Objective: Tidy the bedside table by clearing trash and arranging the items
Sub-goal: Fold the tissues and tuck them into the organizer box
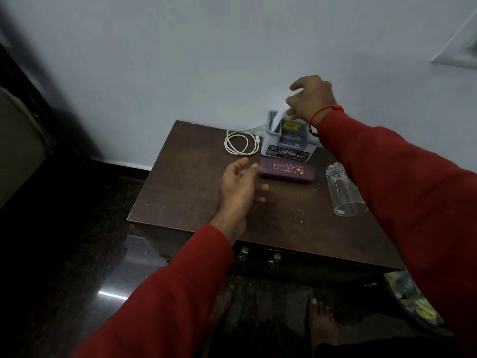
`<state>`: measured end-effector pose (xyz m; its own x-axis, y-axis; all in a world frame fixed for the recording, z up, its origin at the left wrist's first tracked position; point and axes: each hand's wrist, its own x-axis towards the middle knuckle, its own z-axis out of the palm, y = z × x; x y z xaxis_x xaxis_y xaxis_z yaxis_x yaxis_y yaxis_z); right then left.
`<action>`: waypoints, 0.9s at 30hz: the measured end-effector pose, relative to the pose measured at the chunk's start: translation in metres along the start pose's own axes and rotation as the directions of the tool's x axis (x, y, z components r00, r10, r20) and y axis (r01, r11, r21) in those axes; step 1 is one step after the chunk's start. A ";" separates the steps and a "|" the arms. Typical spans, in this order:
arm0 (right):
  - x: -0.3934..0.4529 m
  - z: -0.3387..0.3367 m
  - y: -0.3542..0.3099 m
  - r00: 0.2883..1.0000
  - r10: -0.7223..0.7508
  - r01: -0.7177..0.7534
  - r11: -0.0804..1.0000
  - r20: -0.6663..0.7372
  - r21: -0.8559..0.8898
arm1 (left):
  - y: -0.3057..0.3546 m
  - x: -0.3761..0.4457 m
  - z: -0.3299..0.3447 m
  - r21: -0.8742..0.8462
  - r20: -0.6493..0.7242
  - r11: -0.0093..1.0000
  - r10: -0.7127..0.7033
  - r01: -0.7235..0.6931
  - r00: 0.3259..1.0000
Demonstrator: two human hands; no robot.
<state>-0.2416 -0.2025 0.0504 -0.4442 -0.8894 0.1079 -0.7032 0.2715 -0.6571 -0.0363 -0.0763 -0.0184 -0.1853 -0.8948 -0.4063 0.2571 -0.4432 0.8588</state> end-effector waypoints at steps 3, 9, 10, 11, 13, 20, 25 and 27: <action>-0.013 -0.006 -0.003 1.000 -0.004 0.007 0.994 -0.019 0.113 | 0.000 0.000 0.000 0.007 0.001 1.000 0.005 -0.005 1.000; -0.066 -0.041 0.022 0.991 -0.023 0.072 0.918 -0.129 0.390 | -0.001 -0.002 0.003 -0.007 0.028 0.999 0.033 -0.033 0.999; -0.079 -0.048 0.033 0.988 -0.003 0.068 0.904 -0.152 0.421 | -0.002 -0.003 0.005 -0.010 0.038 0.999 0.046 -0.046 0.998; -0.092 -0.055 0.044 0.985 0.020 0.061 0.892 -0.174 0.448 | -0.002 -0.004 0.006 -0.011 0.047 0.998 0.059 -0.059 0.997; -0.119 -0.067 0.068 0.971 0.079 0.041 0.876 -0.226 0.481 | -0.003 -0.006 0.009 -0.004 0.063 0.996 0.084 -0.084 0.994; -0.177 -0.071 0.135 0.912 0.208 -0.127 0.962 -0.354 0.240 | -0.013 -0.009 0.020 0.037 0.076 0.994 0.101 -0.104 0.992; -0.180 -0.048 0.155 0.899 0.355 -0.364 0.931 -0.255 0.013 | -0.021 -0.013 0.030 0.051 0.073 0.993 0.100 -0.104 0.992; -0.181 -0.036 0.159 0.876 0.453 -0.460 0.888 -0.163 -0.002 | -0.026 -0.014 0.033 0.074 0.079 0.992 0.097 -0.103 0.992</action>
<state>-0.2931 0.0148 -0.0466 -0.7987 -0.5961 -0.0816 -0.4211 0.6507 -0.6319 -0.0720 -0.0506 -0.0245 -0.2338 -0.9264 -0.2951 0.2041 -0.3435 0.9167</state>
